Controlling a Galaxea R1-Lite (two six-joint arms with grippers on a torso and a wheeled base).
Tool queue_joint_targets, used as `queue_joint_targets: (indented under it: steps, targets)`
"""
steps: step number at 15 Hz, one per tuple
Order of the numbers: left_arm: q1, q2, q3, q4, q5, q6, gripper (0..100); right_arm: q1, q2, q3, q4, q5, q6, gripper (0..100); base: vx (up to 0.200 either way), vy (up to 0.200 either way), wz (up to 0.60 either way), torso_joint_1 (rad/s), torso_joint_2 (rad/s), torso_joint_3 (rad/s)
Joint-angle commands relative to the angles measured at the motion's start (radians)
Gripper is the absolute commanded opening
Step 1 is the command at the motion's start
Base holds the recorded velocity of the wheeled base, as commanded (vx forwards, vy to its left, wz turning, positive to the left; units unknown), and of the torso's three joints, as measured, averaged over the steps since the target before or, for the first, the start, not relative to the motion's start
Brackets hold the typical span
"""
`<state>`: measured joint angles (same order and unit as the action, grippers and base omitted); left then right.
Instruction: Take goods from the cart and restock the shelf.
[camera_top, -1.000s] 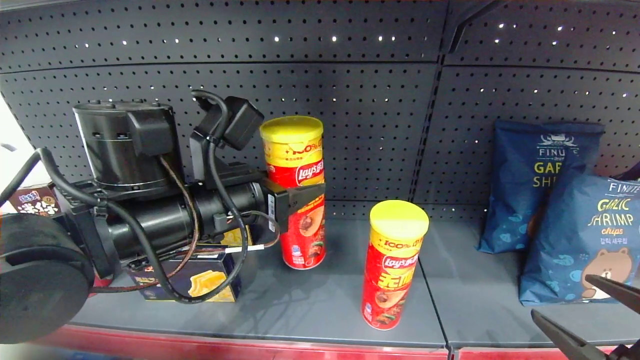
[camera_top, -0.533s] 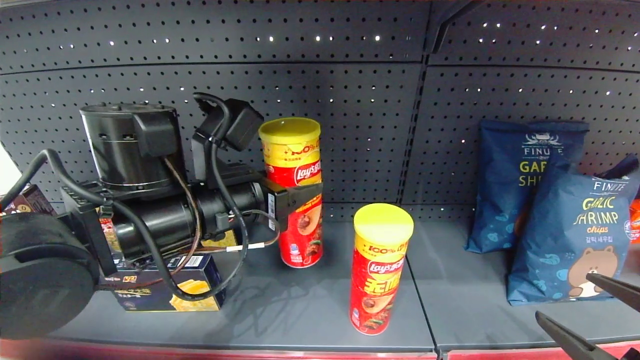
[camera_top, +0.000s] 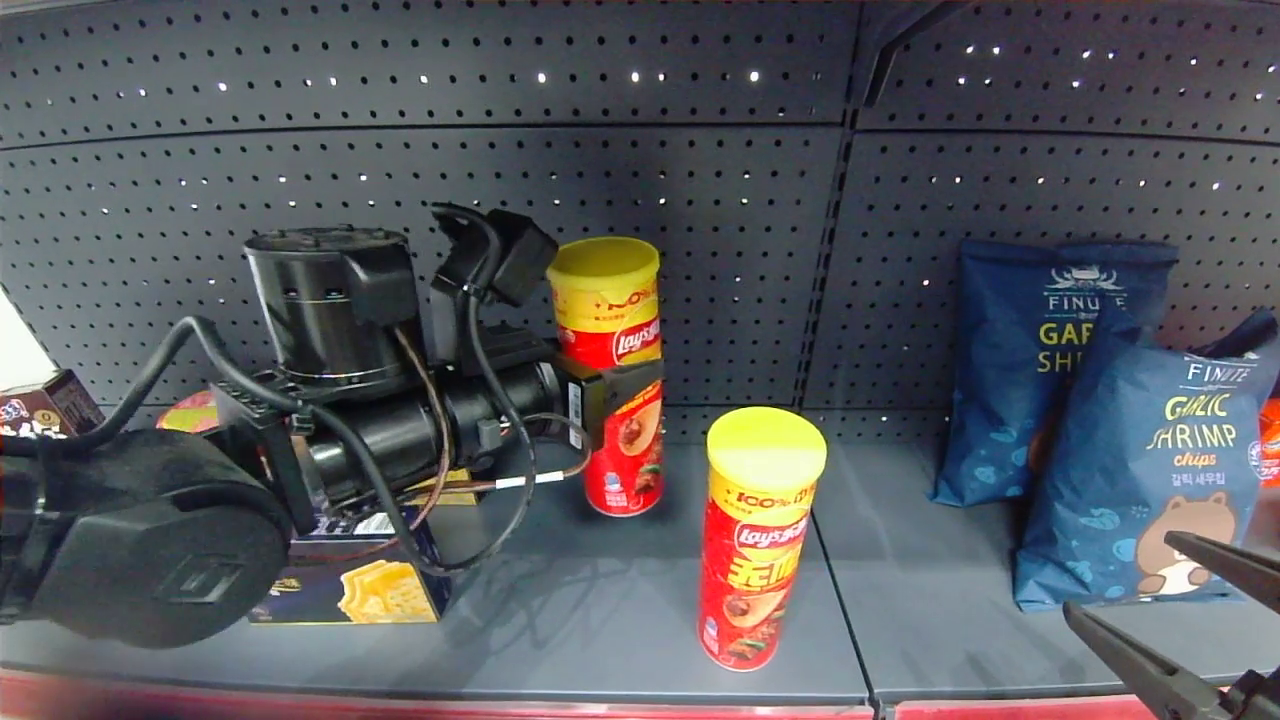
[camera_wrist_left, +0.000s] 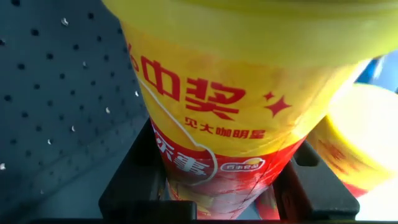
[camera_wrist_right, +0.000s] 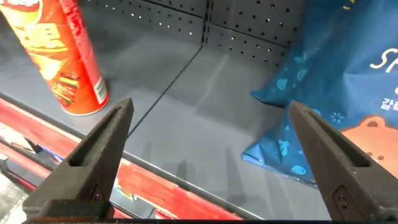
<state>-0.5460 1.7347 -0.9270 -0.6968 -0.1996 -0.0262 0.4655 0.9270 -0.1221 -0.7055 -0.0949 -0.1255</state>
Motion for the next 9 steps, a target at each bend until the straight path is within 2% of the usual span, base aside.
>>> queue_joint_targets:
  steps: [1,3,6,9]
  targets:
    - [0.008,0.092,-0.042,-0.021,0.011,0.002,0,-0.025,0.021,0.001,0.000,0.000,0.000,100,0.000,0.000,0.00,0.000,0.00,0.000]
    - [0.003,0.163,-0.078,-0.067,0.071,-0.001,0,-0.054,0.030,0.004,0.000,-0.002,0.000,100,0.000,0.000,0.00,0.000,0.00,0.000]
    - [0.001,0.184,-0.061,-0.104,0.060,-0.005,0,-0.074,0.036,0.004,0.000,-0.003,0.000,100,0.000,0.000,0.00,0.000,0.00,0.000]
    - [-0.005,0.197,-0.072,-0.105,-0.009,-0.005,0,-0.097,0.035,0.012,0.000,-0.003,-0.002,100,0.000,0.000,0.00,0.000,0.00,0.000]
